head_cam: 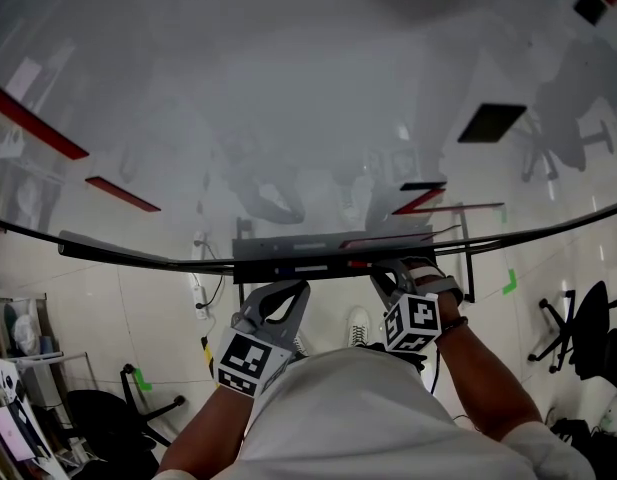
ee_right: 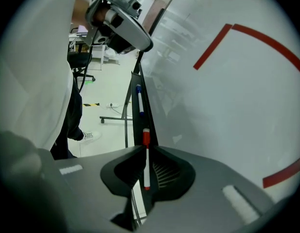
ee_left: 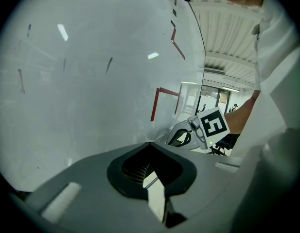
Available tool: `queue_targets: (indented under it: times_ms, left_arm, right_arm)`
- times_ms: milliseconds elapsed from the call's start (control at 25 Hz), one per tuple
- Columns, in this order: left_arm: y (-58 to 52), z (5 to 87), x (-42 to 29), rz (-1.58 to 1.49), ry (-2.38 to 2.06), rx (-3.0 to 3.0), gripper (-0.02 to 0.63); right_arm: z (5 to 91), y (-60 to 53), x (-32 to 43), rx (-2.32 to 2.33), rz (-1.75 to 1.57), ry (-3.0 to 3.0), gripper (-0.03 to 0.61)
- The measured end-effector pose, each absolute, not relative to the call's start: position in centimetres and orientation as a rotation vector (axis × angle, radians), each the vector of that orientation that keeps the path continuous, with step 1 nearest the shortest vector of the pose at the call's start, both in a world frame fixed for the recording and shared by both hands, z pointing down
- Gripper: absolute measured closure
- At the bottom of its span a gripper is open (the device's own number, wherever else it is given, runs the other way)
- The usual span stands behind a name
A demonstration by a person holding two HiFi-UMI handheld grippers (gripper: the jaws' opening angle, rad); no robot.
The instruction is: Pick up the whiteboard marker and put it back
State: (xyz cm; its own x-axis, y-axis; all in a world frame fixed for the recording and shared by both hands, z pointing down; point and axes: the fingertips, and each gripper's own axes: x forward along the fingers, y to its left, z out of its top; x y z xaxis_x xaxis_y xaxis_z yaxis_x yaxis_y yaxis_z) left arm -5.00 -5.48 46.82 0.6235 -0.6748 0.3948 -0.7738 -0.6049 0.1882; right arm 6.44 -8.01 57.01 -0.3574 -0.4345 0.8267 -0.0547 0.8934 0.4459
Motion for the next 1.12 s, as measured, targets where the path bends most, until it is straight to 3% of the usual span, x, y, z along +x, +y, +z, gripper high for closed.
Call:
queue_targets:
  times_ms: [1120]
  left_arm:
    - [-4.4,46.8,-4.4,0.411,-1.146,2.51,0.597]
  right_arm:
    - [60.5,-9.0,7.3,0.191,-0.413,-1.732,0.525]
